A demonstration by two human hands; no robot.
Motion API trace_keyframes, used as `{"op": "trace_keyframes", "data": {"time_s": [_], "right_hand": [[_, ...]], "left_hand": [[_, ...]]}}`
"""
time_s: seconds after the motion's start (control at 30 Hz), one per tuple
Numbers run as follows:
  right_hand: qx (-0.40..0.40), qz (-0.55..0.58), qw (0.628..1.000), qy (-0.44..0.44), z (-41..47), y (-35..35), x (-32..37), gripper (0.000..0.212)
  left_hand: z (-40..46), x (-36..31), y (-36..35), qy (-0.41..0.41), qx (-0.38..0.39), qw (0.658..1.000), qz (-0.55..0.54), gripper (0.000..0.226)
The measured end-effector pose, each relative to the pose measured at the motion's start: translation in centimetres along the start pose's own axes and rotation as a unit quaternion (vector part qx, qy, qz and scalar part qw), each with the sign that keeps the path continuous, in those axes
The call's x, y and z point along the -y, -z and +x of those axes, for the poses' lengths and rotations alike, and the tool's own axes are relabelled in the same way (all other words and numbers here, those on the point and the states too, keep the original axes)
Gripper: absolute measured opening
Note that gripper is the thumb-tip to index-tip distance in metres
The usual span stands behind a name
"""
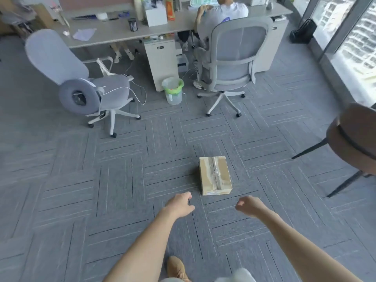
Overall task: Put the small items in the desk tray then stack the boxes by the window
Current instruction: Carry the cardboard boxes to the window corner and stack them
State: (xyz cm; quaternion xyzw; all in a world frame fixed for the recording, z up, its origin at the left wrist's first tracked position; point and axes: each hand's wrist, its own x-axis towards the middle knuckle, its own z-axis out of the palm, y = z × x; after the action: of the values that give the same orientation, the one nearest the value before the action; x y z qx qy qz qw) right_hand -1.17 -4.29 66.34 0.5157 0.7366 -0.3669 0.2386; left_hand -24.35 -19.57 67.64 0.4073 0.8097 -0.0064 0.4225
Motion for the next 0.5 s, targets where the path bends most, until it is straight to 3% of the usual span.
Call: {"op": "trace_keyframes", "data": {"time_s": [0.2, 0.5], "right_hand": [[-0.007, 0.055, 0.997, -0.055, 5.5, 1.2, 5.2, 0.03], [-0.016, 0.175, 0.975, -0.133, 16.5, 6.4, 8.7, 0.032]], "left_hand": [[9.5, 0.0, 7.7, -0.045, 0.066, 0.994, 0.08, 0.051], [22.8, -5.6, 18.1, -0.097, 0.131, 0.967, 0.194, 0.053]]}}
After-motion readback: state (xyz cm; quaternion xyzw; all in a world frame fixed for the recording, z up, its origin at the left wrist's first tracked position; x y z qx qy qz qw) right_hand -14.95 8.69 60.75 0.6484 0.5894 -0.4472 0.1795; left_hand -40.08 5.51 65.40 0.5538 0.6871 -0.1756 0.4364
